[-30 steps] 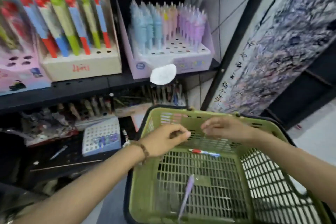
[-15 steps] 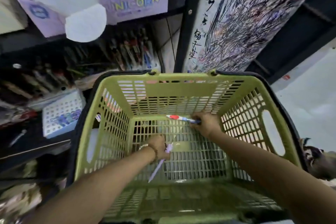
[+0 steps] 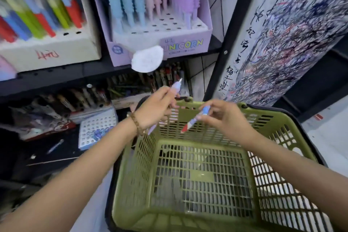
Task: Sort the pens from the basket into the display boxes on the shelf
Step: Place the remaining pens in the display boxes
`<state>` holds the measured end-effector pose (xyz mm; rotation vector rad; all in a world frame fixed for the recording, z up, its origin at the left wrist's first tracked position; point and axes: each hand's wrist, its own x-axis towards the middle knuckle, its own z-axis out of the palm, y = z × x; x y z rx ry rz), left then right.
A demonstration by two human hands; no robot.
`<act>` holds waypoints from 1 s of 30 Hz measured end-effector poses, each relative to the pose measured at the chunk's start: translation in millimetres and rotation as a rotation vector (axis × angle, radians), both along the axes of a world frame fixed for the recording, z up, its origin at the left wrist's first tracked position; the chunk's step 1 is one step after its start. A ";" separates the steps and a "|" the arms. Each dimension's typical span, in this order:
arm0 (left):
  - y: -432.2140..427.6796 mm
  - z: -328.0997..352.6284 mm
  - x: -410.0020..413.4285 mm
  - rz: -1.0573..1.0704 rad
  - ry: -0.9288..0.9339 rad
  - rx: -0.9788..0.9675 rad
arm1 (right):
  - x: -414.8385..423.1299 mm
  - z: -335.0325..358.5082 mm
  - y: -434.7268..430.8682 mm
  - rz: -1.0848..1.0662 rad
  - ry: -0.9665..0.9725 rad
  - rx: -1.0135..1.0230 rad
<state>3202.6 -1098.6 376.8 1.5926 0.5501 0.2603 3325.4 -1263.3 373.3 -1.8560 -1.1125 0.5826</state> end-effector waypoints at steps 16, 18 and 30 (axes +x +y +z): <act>149.5 134.8 -257.6 0.693 -0.390 0.297 | -166.3 198.0 261.5 0.436 0.040 0.432; 159.8 137.0 -267.9 0.716 -0.407 0.296 | -178.6 204.3 281.9 0.423 0.002 0.444; 183.3 132.4 -276.6 0.758 -0.479 0.239 | -211.3 211.5 334.4 0.424 -0.350 0.289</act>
